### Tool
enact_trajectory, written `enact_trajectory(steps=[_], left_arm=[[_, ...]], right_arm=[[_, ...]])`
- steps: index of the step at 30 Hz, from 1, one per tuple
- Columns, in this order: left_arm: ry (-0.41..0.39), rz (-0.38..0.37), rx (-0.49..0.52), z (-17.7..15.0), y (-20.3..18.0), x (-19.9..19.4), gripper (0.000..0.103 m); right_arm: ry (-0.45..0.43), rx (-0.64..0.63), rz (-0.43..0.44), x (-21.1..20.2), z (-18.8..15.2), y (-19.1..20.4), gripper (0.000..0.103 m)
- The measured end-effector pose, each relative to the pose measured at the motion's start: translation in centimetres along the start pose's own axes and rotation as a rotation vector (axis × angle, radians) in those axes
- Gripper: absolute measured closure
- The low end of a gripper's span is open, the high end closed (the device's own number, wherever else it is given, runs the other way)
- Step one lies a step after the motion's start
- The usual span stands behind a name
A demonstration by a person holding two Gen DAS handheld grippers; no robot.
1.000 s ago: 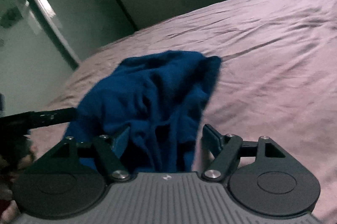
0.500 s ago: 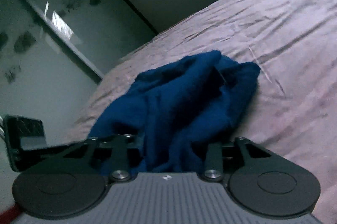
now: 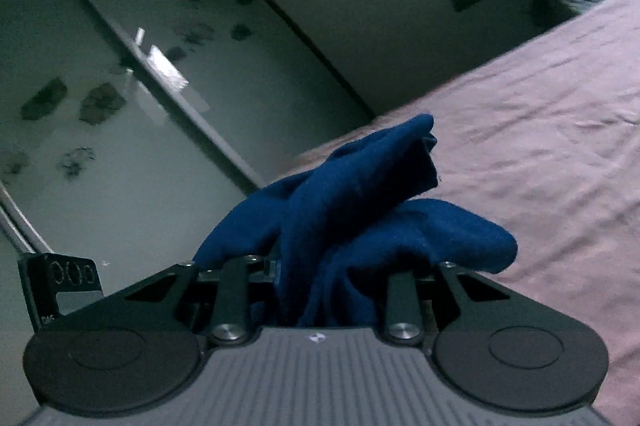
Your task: Fold small clothes
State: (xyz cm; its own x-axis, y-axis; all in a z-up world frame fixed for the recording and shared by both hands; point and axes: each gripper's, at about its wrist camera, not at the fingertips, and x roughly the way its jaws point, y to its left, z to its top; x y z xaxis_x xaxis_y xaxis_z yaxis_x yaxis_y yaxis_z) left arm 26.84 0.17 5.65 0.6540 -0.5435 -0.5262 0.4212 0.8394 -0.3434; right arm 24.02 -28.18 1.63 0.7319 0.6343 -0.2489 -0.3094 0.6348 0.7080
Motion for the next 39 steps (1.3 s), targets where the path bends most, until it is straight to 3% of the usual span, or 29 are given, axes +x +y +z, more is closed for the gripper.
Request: enact_trajectory(steps=[4, 7, 8, 12, 14, 16, 19, 20, 22, 23, 24, 25, 28, 32, 36, 39], left_arm=[[0.091, 0.091, -0.013, -0.9, 2.5, 2.1, 0.066], [0.144, 0.170, 0.016, -3.0, 3.7, 4.0, 0.060], [0.127, 0.181, 0.021, -3.6, 3.9, 3.8, 0.055], [0.099, 0.099, -0.038, -5.1, 4.7, 1.3, 0.033], [0.105, 0.047, -0.052, -6.3, 4.7, 0.1, 0.030], [0.111, 0.005, -0.051, -7.8, 4.2, -0.9, 0.029], [0.117, -0.052, -0.089, -10.1, 4.0, -1.7, 0.030], [0.121, -0.061, -0.096, -10.6, 3.9, -1.7, 0.036], [0.123, -0.039, -0.093, -11.2, 3.7, -1.4, 0.060], [0.124, -0.015, -0.097, -11.1, 3.8, -1.3, 0.078], [0.128, -0.008, -0.114, -10.8, 4.0, -1.3, 0.090], [0.125, -0.016, -0.135, -10.5, 4.2, -1.7, 0.092], [0.091, -0.006, -0.107, -9.8, 3.6, -3.8, 0.094], [0.126, -0.029, -0.075, -10.6, 2.2, -6.7, 0.094], [0.220, -0.014, -0.029, -13.7, 1.5, -6.6, 0.094], [0.221, -0.021, -0.056, -13.8, 2.1, -6.7, 0.089]], right_arm=[[0.073, 0.021, -0.051, 3.7, -0.7, 0.2, 0.071], [0.144, -0.009, -0.166, 6.4, -2.0, -0.5, 0.061], [0.167, -0.027, -0.201, 6.8, -2.5, -0.8, 0.058], [0.179, -0.053, -0.222, 4.8, -3.6, -1.6, 0.035], [0.178, -0.055, -0.225, 2.9, -4.0, -1.8, 0.031], [0.192, -0.055, -0.219, 1.0, -4.7, -2.0, 0.031], [0.259, 0.000, -0.139, -1.1, -6.7, -2.9, 0.031], [0.278, 0.014, -0.110, -1.3, -7.4, -3.3, 0.030], [0.262, -0.008, -0.090, -1.5, -8.5, -3.0, 0.030], [0.256, -0.015, -0.100, -1.4, -8.6, -2.9, 0.036], [0.265, -0.012, -0.111, -1.1, -8.5, -2.8, 0.071], [0.280, -0.007, -0.116, -0.7, -8.6, -2.7, 0.090], [0.266, -0.053, -0.110, -0.9, -8.9, -1.1, 0.092], [0.242, -0.057, -0.043, -3.3, -9.4, 0.8, 0.092], [0.312, -0.098, -0.056, -5.3, -11.4, 1.5, 0.092], [0.381, -0.074, -0.105, -5.2, -12.8, 0.2, 0.087]])
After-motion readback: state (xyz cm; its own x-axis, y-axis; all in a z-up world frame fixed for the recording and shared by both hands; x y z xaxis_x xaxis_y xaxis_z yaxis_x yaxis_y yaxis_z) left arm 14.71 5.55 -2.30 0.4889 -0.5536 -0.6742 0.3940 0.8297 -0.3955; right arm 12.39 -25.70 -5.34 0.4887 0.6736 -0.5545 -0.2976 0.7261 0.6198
